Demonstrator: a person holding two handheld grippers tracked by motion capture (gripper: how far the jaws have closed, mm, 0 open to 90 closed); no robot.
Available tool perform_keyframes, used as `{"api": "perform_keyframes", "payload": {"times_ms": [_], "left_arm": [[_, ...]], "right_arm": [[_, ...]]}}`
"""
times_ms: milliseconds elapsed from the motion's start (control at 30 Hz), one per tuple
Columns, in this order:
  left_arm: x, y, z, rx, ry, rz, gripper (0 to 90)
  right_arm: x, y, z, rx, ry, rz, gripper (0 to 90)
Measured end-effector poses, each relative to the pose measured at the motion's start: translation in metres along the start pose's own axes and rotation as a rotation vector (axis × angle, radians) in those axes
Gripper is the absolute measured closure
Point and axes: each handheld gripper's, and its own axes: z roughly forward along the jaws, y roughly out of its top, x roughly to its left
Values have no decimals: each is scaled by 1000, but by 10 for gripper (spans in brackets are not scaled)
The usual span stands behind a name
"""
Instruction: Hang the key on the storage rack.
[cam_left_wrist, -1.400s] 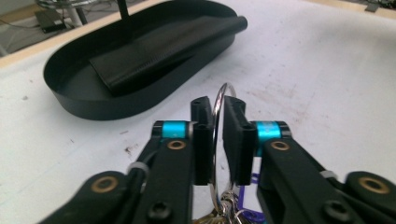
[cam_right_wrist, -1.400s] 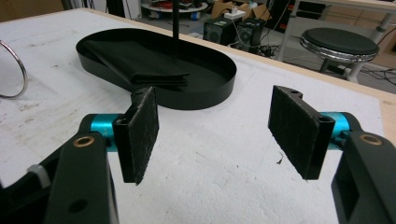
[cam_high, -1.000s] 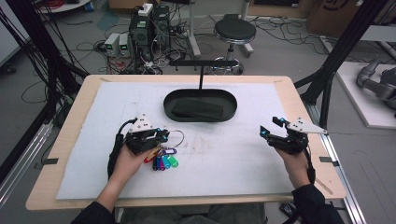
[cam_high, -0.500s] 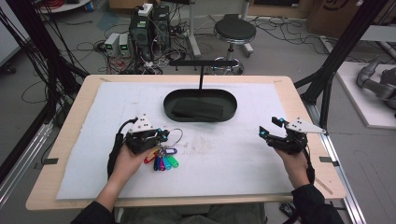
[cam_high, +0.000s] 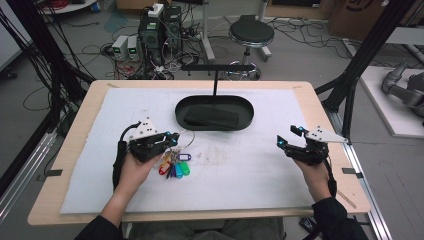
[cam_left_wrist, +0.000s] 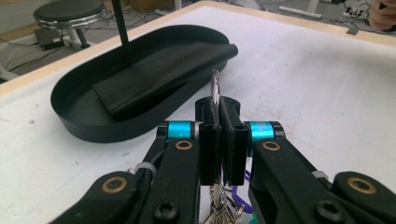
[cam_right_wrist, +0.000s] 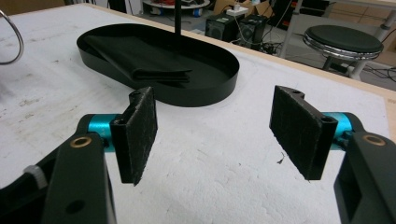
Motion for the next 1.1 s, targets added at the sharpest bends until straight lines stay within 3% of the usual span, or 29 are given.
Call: {"api": "perform_keyframes", "payload": {"times_ms": [733,1100], "left_arm": [[1,26,-12,-98,28,23,864],[3,45,-6,-147,32,32,864]], "right_arm": [[0,-1,1,9,-2,-2,327],[0,0,2,9,-4,-4,327]]}}
